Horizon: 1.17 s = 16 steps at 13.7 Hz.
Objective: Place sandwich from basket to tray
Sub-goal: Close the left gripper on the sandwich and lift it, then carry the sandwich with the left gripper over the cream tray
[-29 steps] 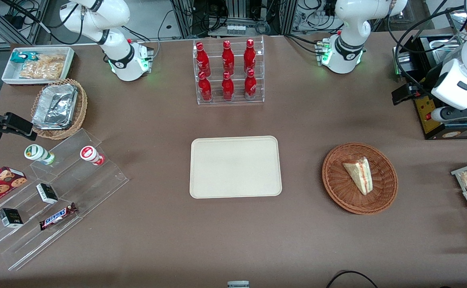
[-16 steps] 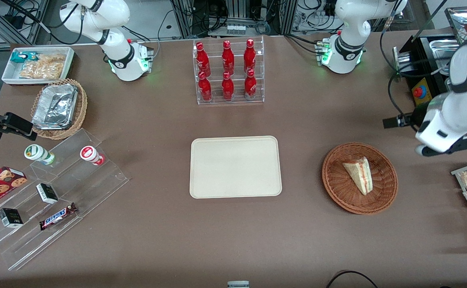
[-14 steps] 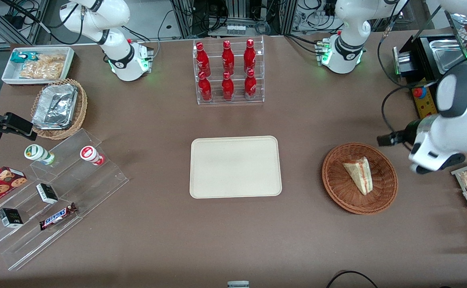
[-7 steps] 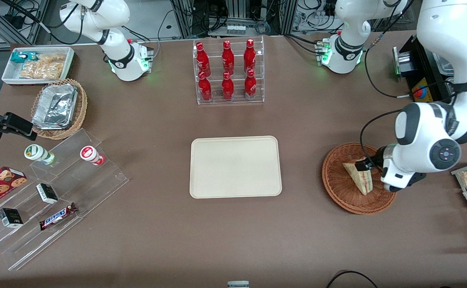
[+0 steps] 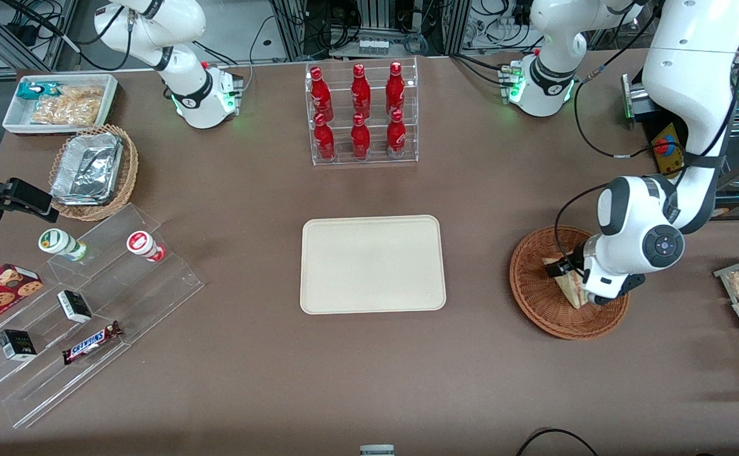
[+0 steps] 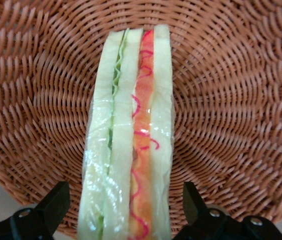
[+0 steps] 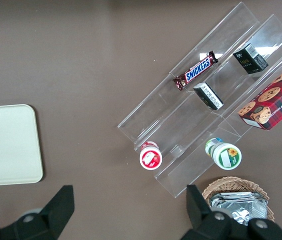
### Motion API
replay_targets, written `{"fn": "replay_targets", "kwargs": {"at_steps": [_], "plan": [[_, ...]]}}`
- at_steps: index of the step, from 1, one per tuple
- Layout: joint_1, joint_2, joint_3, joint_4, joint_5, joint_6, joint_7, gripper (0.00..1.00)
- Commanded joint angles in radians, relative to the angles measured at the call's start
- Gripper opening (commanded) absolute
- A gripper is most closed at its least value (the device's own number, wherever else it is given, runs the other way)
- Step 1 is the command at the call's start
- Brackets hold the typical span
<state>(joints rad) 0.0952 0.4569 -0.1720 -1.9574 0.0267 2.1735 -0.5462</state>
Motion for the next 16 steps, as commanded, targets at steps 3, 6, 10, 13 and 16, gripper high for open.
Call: {"fn": "replay_targets", "kwargs": {"at_steps": [3,6,10,13,16], "plan": [[0.008,0.002,-0.001,0.017,0.012,0.002,-0.035,0.15],[0.006,-0.004,-0.001,0.049,0.013,-0.032,-0.031,0.09],[-0.049,-0.004,-0.014,0.228,-0.001,-0.227,-0.04,0.09],[-0.216,0.022,-0.014,0.316,-0.001,-0.231,-0.165,0.11],[-0.351,0.061,-0.014,0.377,-0.007,-0.232,-0.178,0.12]]}}
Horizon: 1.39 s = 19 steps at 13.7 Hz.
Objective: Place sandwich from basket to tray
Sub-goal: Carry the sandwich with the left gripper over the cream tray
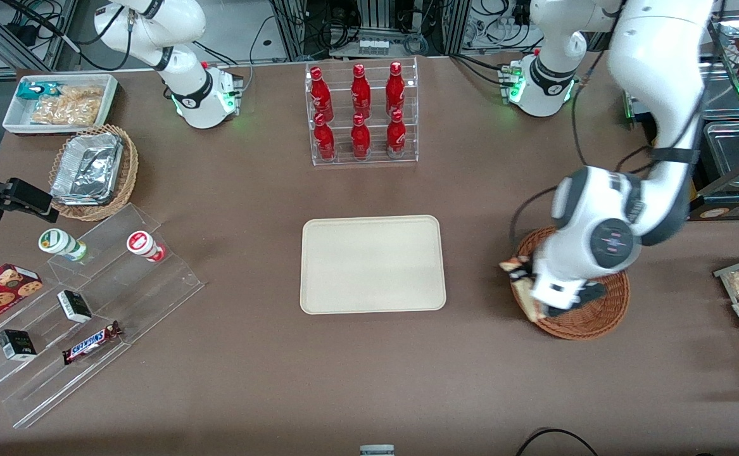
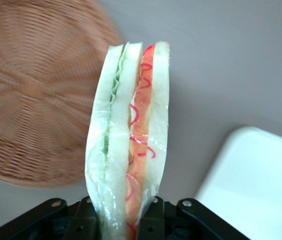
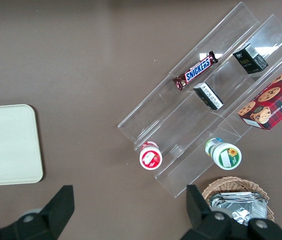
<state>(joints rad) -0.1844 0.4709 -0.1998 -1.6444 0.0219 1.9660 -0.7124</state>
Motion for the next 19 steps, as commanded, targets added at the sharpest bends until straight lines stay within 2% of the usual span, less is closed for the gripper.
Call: {"fn": "replay_targets", "kwargs": {"at_steps": [1,4,7,11,13,14,16,18,19], "plan": [[-0.114,0.064,0.014,0.084,-0.003,-0.021,-0.013,0.12],[-0.28,0.185,0.013,0.22,-0.048,-0.019,-0.112,0.13],[-0.384,0.311,0.013,0.349,-0.045,-0.018,-0.189,0.16],[-0.446,0.351,0.013,0.385,-0.048,-0.01,-0.206,0.16],[-0.47,0.38,0.013,0.406,-0.043,0.011,-0.237,0.21],[-0.475,0.394,0.013,0.422,-0.042,0.013,-0.246,0.29],[-0.475,0.396,0.017,0.426,-0.037,0.011,-0.263,0.64],[-0.475,0.396,0.019,0.428,-0.036,0.011,-0.275,0.93],[-0.478,0.396,0.02,0.429,-0.025,0.01,-0.286,0.99]]}}
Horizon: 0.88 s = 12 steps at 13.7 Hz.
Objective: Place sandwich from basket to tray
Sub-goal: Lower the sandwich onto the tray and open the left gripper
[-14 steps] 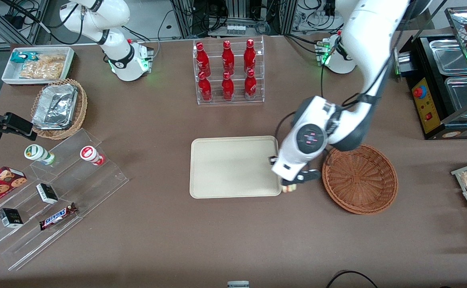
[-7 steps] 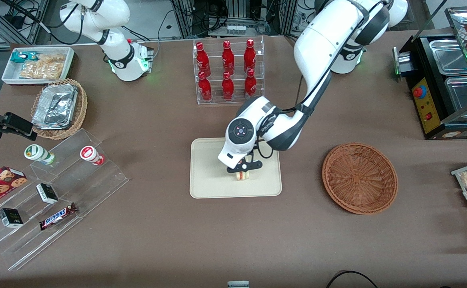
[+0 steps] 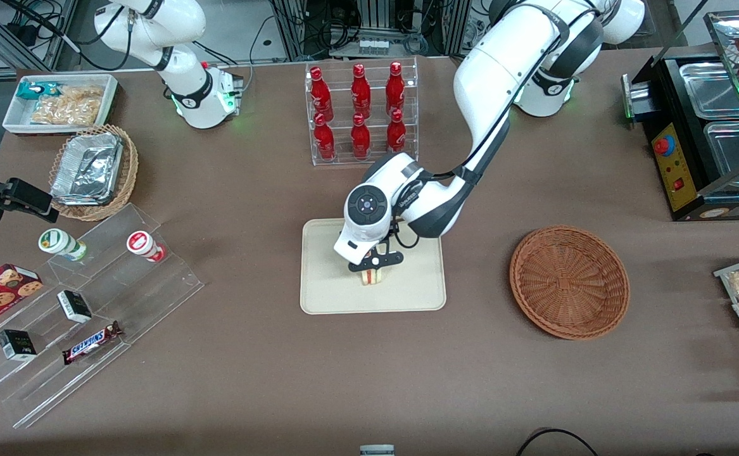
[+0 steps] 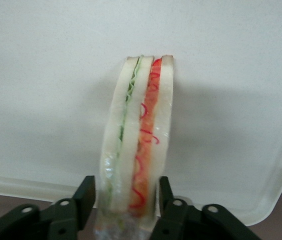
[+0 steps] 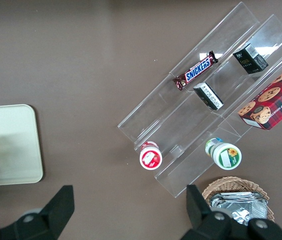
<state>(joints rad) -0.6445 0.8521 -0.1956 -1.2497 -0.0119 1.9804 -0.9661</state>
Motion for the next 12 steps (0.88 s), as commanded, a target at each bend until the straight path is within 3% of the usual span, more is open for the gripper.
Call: {"fn": "replay_targets", "kwargs": {"at_steps": [1,3,9,12], "plan": [[-0.018,0.01,0.015,0.033,0.047,-0.011,-0.036,1.0],[-0.015,0.001,0.016,0.035,0.124,-0.014,-0.037,1.0],[0.009,-0.168,0.091,0.039,0.129,-0.13,-0.026,1.0],[0.095,-0.283,0.104,-0.015,0.13,-0.276,0.007,1.0]]}}
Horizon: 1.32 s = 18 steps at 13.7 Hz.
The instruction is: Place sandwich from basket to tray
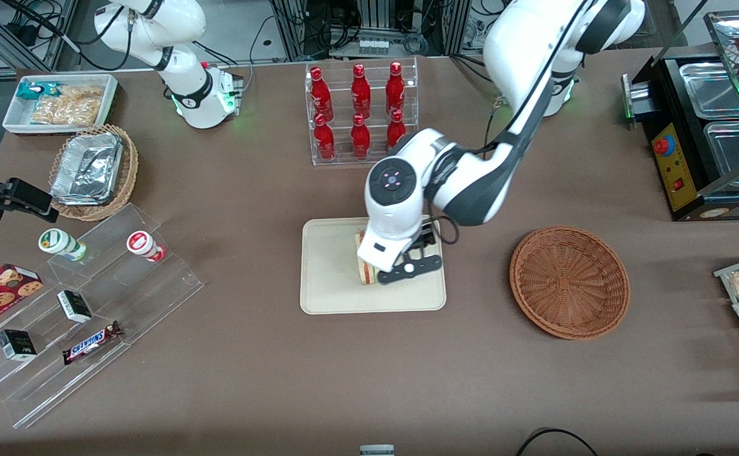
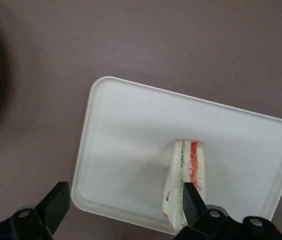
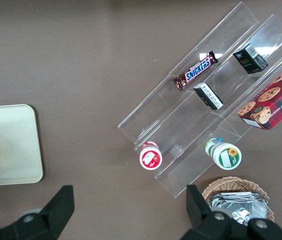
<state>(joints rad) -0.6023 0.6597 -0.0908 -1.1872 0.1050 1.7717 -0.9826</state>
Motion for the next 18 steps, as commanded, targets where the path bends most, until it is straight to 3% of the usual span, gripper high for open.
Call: {"fn": "replay_targets", "kwargs": {"at_steps": [1,4,7,12,18], "plan": [[0.087,-0.144,-0.001,-0.131,0.013,-0.084,0.089,1.0],[0.246,-0.294,-0.001,-0.262,-0.002,-0.168,0.322,1.0],[0.396,-0.362,-0.001,-0.27,-0.018,-0.31,0.554,1.0],[0.599,-0.465,-0.001,-0.221,-0.103,-0.435,0.618,1.0],[0.621,-0.505,-0.003,-0.176,-0.103,-0.517,0.723,1.0]]}}
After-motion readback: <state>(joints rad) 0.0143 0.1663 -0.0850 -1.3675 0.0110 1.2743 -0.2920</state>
